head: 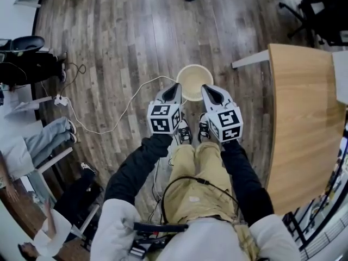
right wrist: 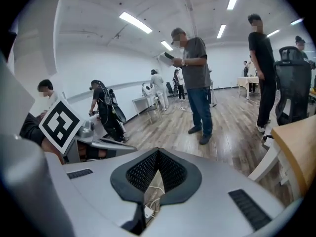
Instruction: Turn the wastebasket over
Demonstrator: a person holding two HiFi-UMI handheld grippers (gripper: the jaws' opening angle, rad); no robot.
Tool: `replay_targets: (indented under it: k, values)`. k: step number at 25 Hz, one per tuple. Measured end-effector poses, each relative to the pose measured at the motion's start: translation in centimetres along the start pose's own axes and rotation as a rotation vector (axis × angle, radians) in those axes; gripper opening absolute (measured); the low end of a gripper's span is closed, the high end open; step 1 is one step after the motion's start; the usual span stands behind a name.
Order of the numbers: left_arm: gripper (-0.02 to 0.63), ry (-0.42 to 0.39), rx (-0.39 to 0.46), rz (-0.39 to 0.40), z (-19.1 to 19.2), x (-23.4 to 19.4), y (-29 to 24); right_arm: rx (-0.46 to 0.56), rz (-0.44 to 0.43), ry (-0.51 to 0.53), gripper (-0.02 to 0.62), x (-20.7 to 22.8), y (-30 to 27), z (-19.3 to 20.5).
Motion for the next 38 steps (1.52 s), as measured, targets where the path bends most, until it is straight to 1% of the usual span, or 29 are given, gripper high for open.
replay_targets:
  k: [3,8,12,16,20,26,31,38]
  values:
    - [0.002,0.0,0.024,0.015,-2.4,2.4,2.8,0.046,0.006,0.011,0.02,-1.5,2.5,-3.5]
    - [0.002,-0.067,0.106,0.063,-6.4,7.1,6.9,0.129,0.021,0.05,0.02,-3.8,6.8,-8.4]
    - [0.002,-0.06,0.162,0.079,-9.3,9.5,10.1,0.198,0.03,0.054,0.02,-5.6,9.9,-12.3]
    - [0.002,-0.106,0.208,0.086,-11.8,11.8,13.8,0.25,0.026,0.066,0.02,-7.3,13.3,-15.6]
    - [0.002,-0.143,0.285,0.066,-14.8,12.8,16.4,0.321,0.03,0.089,0.02,-8.2,15.3,-19.2]
    - [0.002,-0.169,0.407,0.04,-18.1,14.3,20.3,0.41,0.024,0.123,0.02,-9.4,17.9,-23.2]
    - [0.002,-0.222,0.496,0.032,-21.0,15.7,22.7,0.455,0.018,0.154,0.02,-10.5,19.4,-25.7]
    - [0.002,-0.261,0.59,0.021,-24.1,16.7,25.5,0.534,0.002,0.204,0.02,-12.1,20.9,-28.8]
Point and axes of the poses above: the fingertips, and each gripper's own axes: y backward along the fingers, x to its right, z out of its underside, the point moved 7 cm from there along y, backward along the fingers, and after that the axes turned 6 degrees about x, right-handed, at the moved point
